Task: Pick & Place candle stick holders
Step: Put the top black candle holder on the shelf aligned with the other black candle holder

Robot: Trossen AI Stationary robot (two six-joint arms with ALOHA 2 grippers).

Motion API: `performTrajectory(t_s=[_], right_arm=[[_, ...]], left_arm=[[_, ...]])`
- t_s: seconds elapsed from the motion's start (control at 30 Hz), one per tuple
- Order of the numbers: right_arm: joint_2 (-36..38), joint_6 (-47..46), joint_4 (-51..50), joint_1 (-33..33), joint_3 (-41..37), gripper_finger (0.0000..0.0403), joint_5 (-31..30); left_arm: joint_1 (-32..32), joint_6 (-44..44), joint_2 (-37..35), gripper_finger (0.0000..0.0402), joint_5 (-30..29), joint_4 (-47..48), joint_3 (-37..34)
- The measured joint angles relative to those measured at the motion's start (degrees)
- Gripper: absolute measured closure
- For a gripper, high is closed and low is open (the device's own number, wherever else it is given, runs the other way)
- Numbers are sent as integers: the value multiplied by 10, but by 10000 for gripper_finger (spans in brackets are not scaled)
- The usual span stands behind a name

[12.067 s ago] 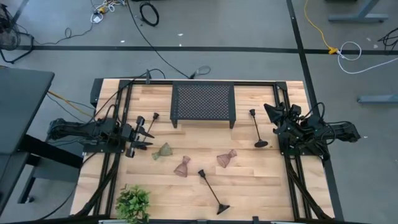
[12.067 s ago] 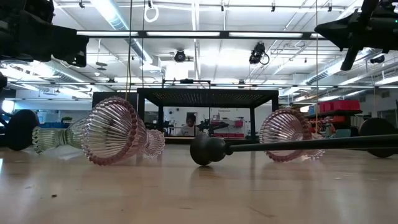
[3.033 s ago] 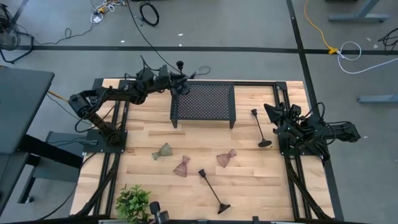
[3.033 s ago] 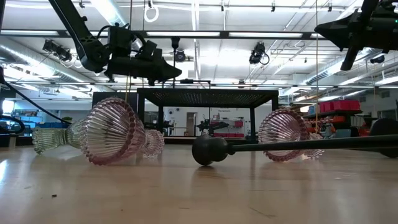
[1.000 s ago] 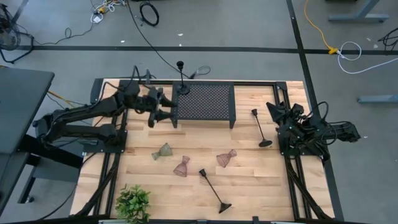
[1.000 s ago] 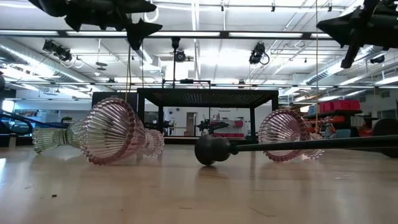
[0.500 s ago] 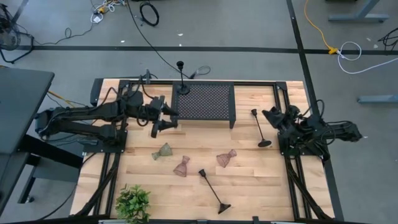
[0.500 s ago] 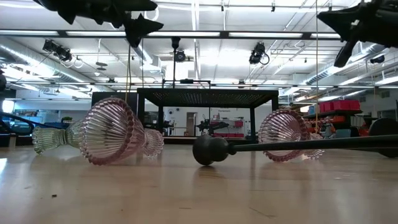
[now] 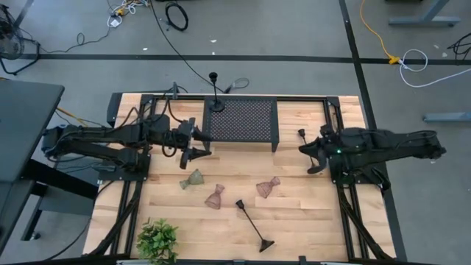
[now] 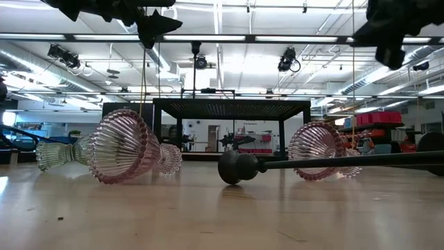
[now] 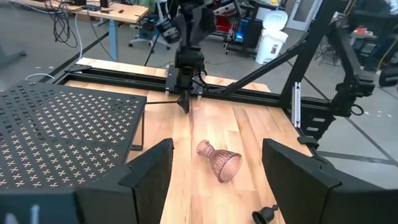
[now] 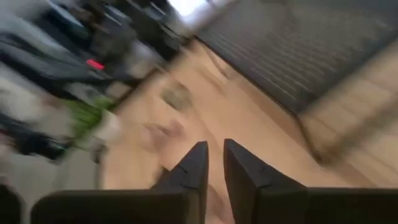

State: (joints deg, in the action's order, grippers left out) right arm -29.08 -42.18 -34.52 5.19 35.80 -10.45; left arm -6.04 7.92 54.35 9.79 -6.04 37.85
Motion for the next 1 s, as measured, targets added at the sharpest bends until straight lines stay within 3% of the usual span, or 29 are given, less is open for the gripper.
performTrajectory(t_s=[0.13, 0.33, 0.63, 1.0], right_arm=[[-75, -59, -170, 0, 88, 328, 0], [-150, -122, -285, -4, 105, 307, 26], [-208, -143, -291, -33, 50, 285, 22], [-236, -86, -240, -123, -25, 228, -5]], left_arm=[[16, 0, 0, 154, -21, 0, 0], [38, -1, 0, 154, -46, 3, 0], [55, -2, 0, 154, -58, 20, 0], [63, -15, 0, 154, -57, 25, 0]])
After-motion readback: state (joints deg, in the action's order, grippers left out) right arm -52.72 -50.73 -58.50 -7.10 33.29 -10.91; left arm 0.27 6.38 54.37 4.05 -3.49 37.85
